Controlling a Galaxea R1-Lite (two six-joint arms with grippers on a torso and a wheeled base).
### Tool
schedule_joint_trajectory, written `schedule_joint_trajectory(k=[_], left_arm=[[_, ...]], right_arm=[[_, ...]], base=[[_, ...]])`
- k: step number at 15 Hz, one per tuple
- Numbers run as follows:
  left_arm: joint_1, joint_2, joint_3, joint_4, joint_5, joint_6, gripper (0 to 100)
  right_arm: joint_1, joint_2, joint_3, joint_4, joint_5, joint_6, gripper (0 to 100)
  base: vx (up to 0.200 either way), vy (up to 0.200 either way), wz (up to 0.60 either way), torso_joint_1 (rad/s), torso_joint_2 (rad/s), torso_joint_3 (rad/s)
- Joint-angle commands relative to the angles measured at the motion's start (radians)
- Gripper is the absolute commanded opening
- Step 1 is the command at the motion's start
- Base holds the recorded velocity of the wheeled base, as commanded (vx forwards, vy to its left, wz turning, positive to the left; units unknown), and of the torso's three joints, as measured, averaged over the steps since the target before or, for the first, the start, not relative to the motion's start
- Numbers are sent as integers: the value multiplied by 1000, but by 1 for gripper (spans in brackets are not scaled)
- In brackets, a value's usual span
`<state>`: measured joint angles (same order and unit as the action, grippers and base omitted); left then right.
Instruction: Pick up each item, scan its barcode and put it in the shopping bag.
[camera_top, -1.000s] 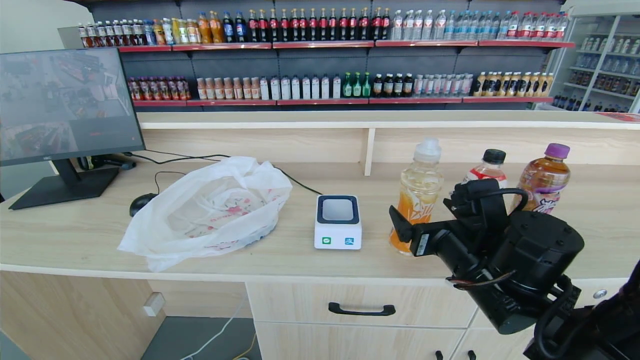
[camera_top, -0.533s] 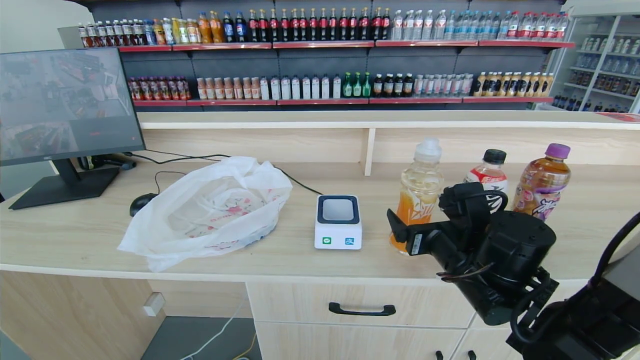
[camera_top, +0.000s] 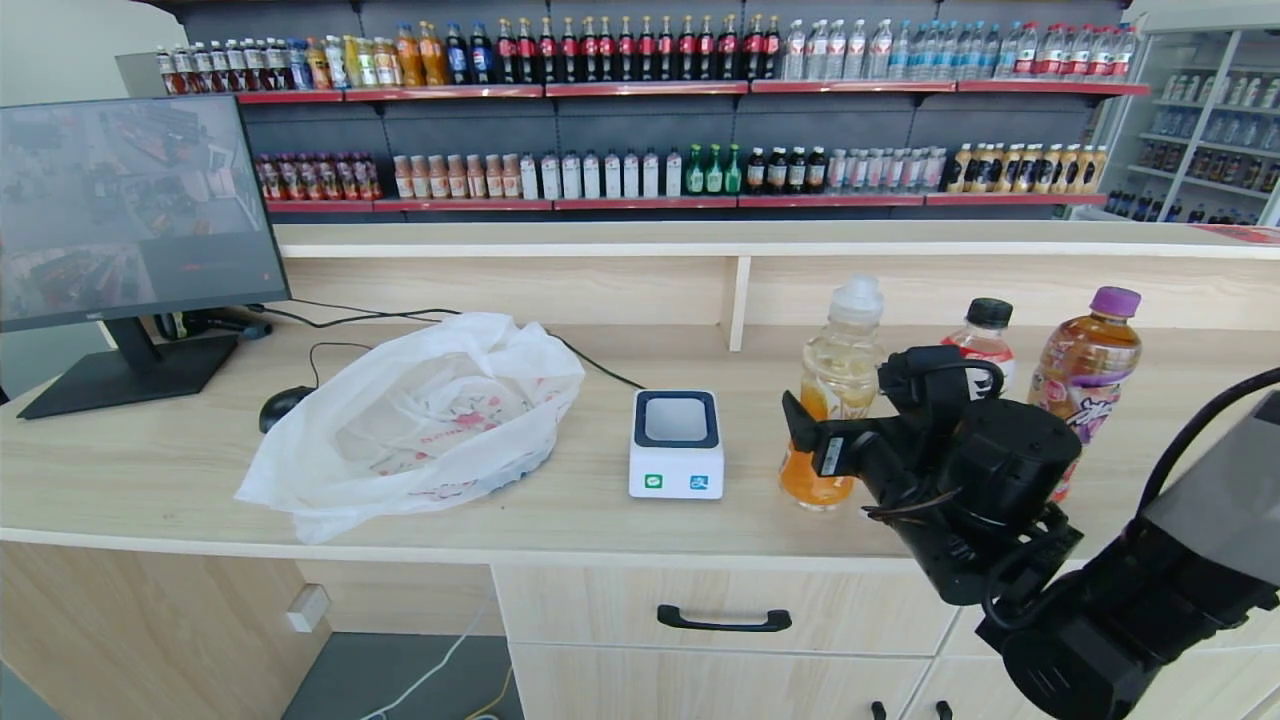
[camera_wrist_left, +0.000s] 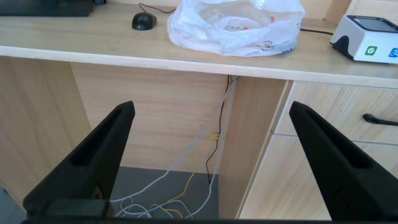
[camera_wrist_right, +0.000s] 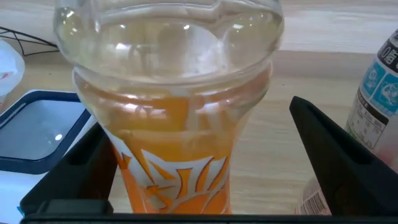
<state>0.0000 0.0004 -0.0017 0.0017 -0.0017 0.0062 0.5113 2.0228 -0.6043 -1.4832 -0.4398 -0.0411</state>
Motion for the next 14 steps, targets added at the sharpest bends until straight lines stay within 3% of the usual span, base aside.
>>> schedule_joint_trajectory(k=[1,14], left_arm=[[2,0,0,0,0,0,100],[0,0,0,0,-1,0,100]], right_arm=[[-20,31,-25,-3,0,-2,100],[-13,40,-49,-16,-4,-25,100]], base=[[0,0,0,0,0,0],[0,0,0,0,0,0]])
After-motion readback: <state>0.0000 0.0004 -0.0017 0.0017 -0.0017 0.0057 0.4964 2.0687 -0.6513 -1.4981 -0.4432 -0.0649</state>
